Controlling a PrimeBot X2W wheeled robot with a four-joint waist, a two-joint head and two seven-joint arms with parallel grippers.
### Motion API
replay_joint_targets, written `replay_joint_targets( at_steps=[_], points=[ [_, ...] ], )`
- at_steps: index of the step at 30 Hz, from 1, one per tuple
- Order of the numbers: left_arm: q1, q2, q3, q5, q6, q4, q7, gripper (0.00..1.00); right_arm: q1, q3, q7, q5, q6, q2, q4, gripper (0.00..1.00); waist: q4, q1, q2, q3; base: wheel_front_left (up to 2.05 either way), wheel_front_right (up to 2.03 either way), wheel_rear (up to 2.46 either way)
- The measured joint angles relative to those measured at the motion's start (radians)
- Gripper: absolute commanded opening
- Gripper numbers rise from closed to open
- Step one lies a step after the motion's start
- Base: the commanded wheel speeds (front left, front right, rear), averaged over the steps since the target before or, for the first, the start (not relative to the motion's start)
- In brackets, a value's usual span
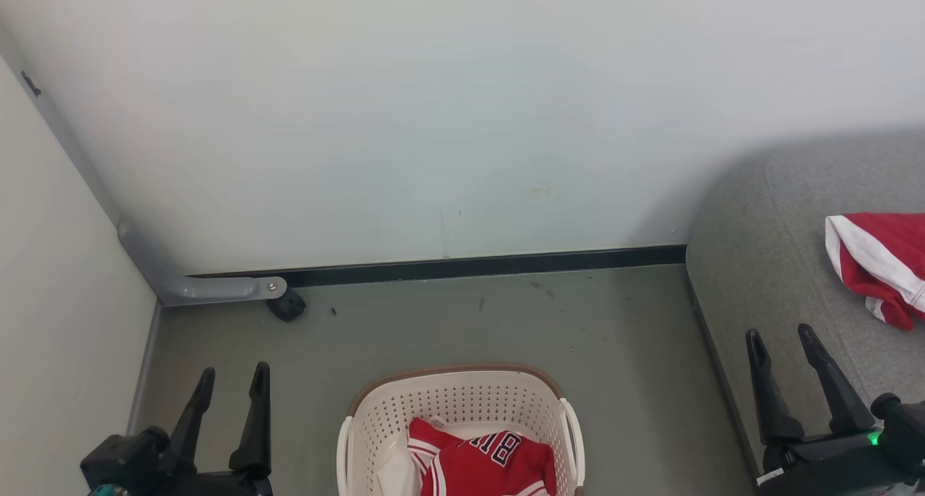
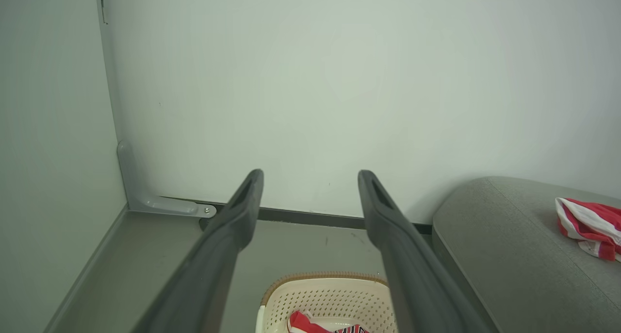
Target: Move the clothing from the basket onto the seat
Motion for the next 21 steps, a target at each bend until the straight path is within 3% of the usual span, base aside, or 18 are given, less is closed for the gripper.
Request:
replay_joint_targets(
  at_steps=[21],
  points=[
    [0.108, -0.025, 0.065, 0.015, 0.032, -0.154, 0.0, 1.0, 0.058, 0.005, 0.0, -0.002, 0.0, 0.0, -0.057, 1.0, -0.009, 0.0, 0.0, -0.004, 0.0, 0.0, 0.0]
  ],
)
